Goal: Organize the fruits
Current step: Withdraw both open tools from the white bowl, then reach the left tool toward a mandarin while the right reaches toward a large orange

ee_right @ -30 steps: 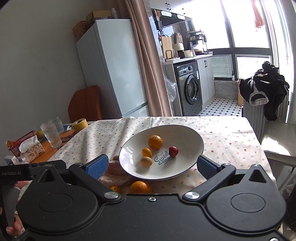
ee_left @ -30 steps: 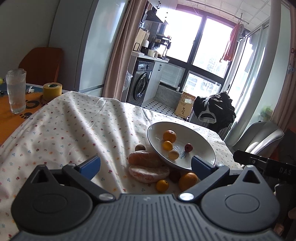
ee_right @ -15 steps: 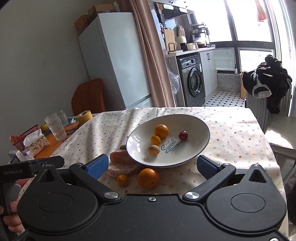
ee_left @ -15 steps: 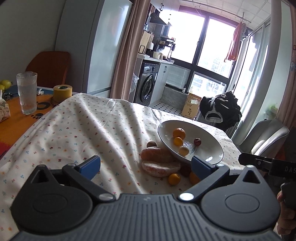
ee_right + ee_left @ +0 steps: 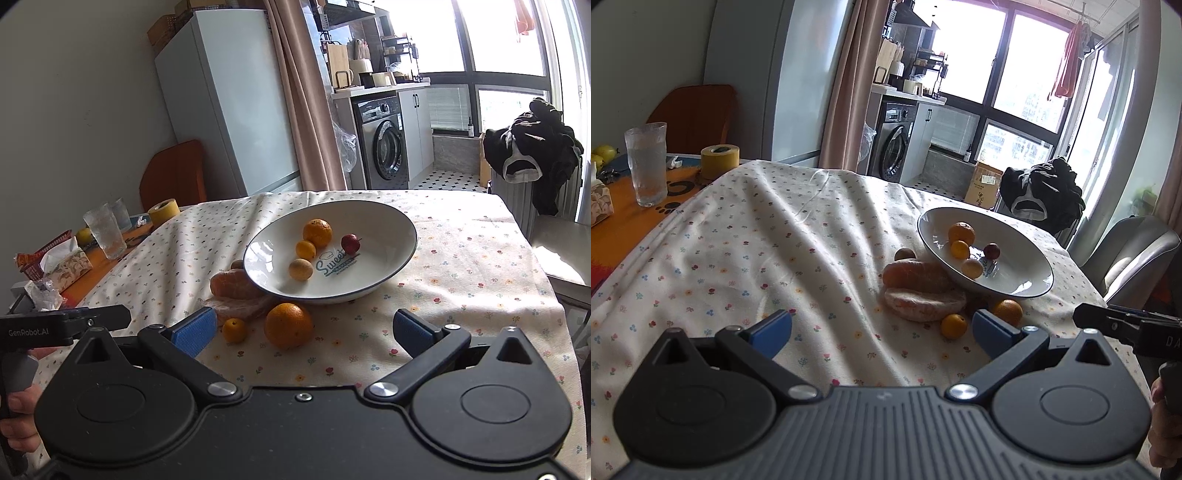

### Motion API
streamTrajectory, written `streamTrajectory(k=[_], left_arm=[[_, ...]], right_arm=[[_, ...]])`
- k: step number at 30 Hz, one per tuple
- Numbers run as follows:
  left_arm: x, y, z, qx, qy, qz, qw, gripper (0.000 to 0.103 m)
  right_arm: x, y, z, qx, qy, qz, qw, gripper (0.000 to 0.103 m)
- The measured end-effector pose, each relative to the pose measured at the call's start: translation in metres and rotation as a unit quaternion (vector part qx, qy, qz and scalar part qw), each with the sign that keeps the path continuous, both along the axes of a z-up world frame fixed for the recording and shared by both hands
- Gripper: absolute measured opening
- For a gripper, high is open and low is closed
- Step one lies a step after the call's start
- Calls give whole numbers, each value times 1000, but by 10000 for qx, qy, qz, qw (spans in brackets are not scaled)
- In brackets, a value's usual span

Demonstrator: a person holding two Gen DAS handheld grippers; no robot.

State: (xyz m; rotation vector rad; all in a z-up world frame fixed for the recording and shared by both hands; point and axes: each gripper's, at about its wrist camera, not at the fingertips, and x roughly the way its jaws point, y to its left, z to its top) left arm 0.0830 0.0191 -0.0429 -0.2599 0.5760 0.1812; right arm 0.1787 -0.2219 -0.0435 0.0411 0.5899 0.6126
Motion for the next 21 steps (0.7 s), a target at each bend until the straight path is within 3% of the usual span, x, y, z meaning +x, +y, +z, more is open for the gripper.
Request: streamTrajectory(k=[15, 21], left_arm=[[17, -11, -19, -109, 92, -473, 9988, 95], [29, -20, -23, -117, 113, -677, 9976, 85]], right_arm=[[7, 5, -17, -165, 84, 76, 9998, 101], [17, 10, -23, -126, 241, 232, 9994, 83]])
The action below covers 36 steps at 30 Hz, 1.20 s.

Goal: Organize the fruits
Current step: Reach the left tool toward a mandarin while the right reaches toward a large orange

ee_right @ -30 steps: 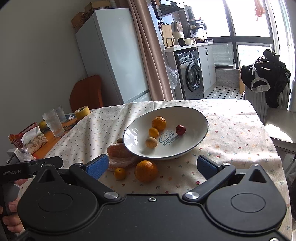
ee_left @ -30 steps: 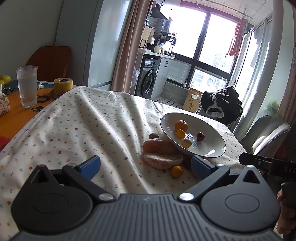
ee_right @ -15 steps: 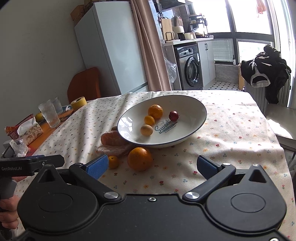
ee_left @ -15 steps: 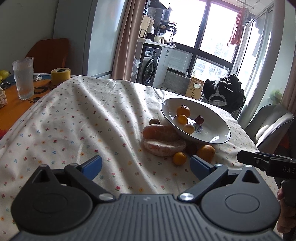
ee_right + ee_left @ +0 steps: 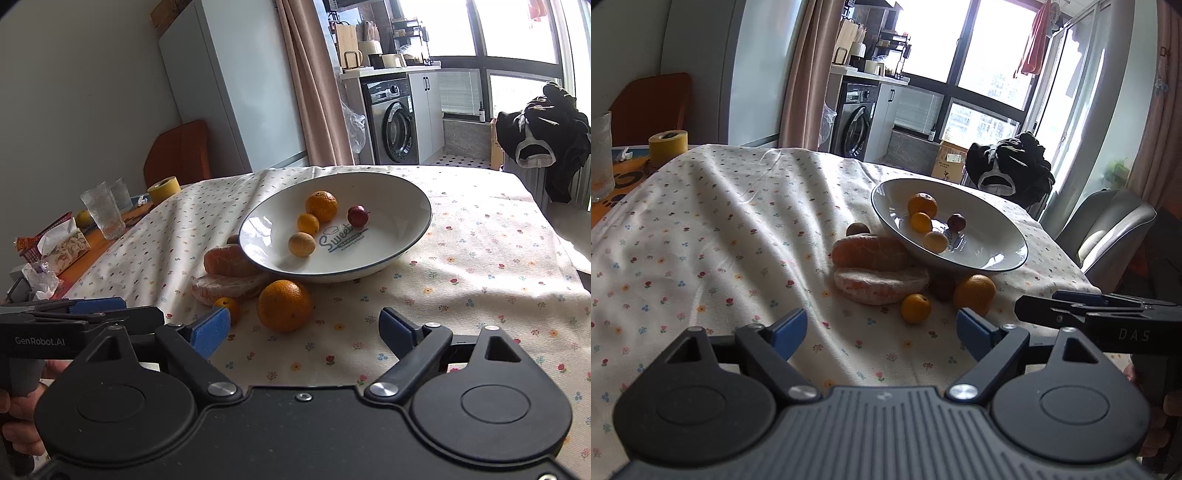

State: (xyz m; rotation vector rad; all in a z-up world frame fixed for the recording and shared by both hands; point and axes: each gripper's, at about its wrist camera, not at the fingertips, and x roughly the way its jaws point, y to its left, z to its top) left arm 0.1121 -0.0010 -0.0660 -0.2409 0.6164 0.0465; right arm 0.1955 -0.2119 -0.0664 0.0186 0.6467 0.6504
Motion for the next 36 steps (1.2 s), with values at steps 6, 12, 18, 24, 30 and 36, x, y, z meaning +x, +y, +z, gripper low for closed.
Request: streamTrajectory(k=[6, 12, 18, 24, 30, 36], left_arm=[[15, -7, -6, -86, 87, -150, 9998, 65], [26, -14, -12, -72, 154, -235, 9996, 51], [38, -19, -16, -91, 208, -282, 9993, 41], [51, -22, -23, -103, 376, -154, 9991, 37], [59, -23, -27, -80, 488, -1, 9988, 22], [54, -22, -23, -123, 435, 7, 9990, 22]], right_arm=[[6, 0, -2, 21, 67, 116, 9999, 75], [12, -6, -5, 92, 171, 127, 9997, 64], [15, -11, -6, 247, 296, 272, 9989, 53], [14, -7, -6, 199, 309, 391, 9986, 52], [15, 3, -9, 68, 311, 441, 9985, 52], [18, 12, -9, 7, 301, 413, 9987, 52]])
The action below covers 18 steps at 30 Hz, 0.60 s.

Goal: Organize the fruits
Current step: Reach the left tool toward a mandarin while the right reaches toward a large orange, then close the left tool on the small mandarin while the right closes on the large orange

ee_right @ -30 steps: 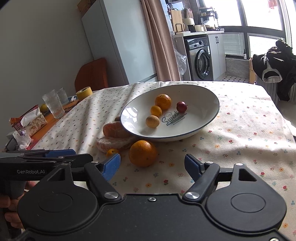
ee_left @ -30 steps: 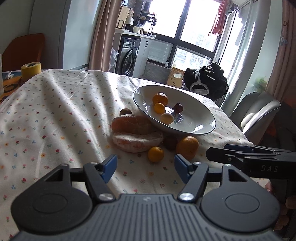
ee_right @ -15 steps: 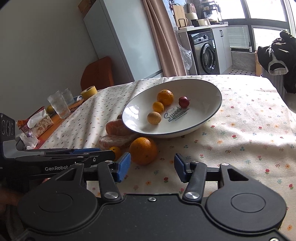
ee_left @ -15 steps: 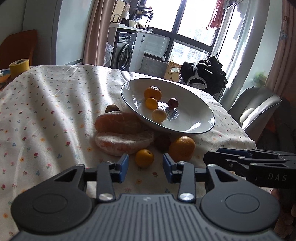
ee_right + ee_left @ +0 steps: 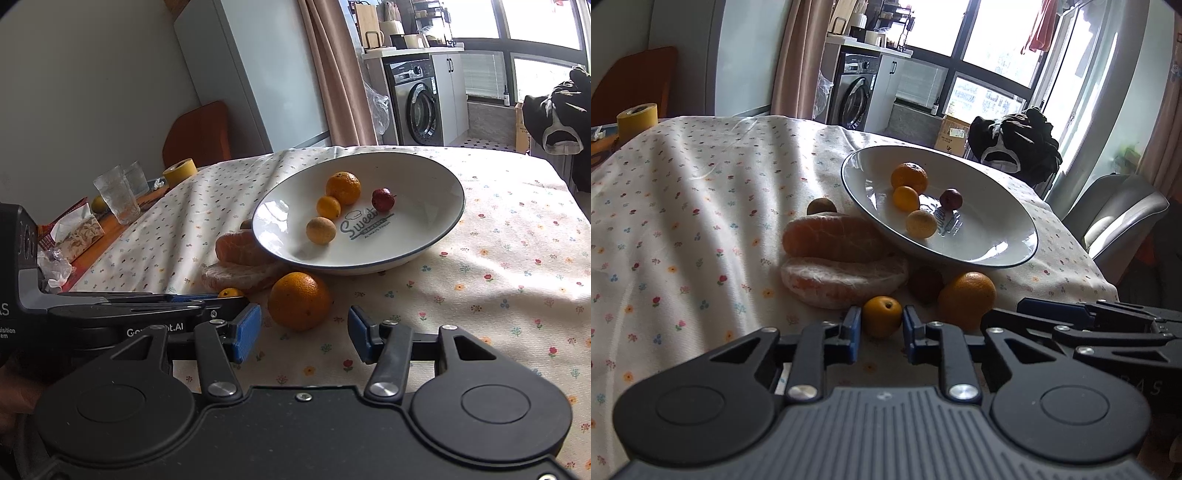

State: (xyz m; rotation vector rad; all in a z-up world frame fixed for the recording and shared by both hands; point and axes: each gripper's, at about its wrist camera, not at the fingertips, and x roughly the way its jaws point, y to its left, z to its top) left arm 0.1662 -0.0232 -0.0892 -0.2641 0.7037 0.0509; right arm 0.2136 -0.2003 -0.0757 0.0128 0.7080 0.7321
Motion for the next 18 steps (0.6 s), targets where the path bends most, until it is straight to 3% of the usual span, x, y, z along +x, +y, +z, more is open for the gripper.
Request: streamTrajectory(k=[16, 18], left_arm=[[-32, 26, 18, -73, -314, 343, 9989, 22], [-36, 30, 20, -94, -355, 361, 9987, 22]], right_arm=[[2, 33, -2, -383, -221, 7, 9990, 55], [-1, 34, -2, -438, -308, -24, 9986, 44]])
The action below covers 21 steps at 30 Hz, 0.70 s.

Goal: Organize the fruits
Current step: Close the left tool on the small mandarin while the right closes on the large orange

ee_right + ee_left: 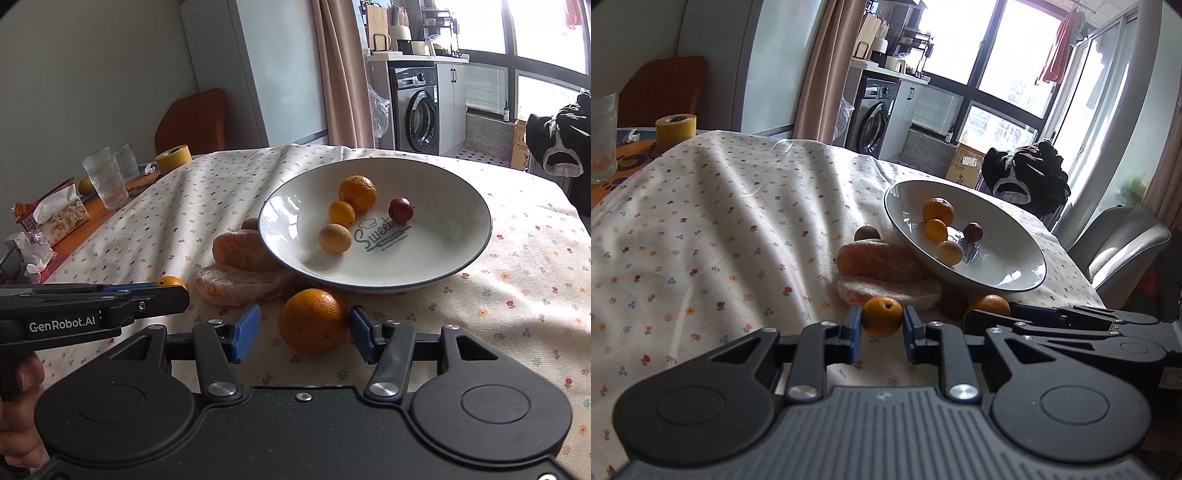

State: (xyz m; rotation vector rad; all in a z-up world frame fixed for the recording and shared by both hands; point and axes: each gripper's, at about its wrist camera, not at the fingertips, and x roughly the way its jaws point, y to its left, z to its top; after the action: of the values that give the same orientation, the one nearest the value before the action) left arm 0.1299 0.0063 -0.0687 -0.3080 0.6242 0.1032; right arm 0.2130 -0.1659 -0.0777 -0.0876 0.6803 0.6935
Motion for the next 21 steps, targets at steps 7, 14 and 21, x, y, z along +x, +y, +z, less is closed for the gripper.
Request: streamTrajectory(k=[7, 14, 21], left_arm=[[-14, 8, 4, -72, -118, 66, 9999, 22], [-22, 9, 9, -101, -226, 50, 9997, 22], [-30, 22, 6, -114, -199, 207, 9995, 22]], right_arm=[[-11, 0, 6, 69, -28, 54, 10000, 29], [-15, 2, 14, 4, 25, 100, 9999, 0], [-21, 12, 9, 17, 66, 197, 9998, 27]])
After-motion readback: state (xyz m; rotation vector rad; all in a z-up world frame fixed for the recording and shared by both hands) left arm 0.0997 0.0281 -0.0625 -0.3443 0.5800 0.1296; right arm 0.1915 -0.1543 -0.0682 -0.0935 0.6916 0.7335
